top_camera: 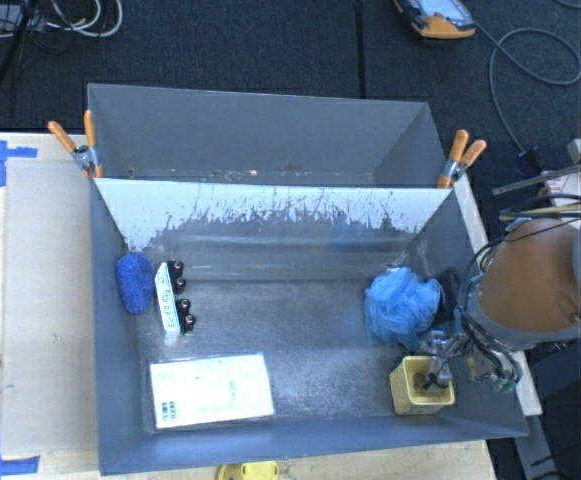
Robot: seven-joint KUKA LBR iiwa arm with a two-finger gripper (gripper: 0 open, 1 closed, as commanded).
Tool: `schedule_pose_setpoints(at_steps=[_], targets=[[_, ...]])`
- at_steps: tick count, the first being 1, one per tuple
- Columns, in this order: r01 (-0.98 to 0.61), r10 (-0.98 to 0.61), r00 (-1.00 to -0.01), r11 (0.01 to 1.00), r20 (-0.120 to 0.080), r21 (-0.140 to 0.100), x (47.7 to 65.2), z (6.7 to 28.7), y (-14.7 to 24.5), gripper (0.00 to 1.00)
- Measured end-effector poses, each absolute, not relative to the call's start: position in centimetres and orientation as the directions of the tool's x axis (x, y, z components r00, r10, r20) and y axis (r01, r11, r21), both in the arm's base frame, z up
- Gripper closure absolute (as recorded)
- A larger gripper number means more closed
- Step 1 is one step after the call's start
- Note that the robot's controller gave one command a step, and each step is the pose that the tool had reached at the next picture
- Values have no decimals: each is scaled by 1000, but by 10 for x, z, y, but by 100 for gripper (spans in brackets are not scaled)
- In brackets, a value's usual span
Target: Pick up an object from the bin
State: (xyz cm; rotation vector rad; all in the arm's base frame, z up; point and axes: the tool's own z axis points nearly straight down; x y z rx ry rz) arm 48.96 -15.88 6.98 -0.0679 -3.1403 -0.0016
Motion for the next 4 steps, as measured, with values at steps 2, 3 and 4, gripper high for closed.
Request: schedule_pose_setpoints(at_steps=[2, 3, 4], targets=[[42, 42, -999, 999, 2, 1, 489, 73, -158, 100], [42, 42, -999, 999, 2, 1, 489, 81, -158, 100], [41, 41, -999, 999, 2, 1, 489, 87, -158, 100]])
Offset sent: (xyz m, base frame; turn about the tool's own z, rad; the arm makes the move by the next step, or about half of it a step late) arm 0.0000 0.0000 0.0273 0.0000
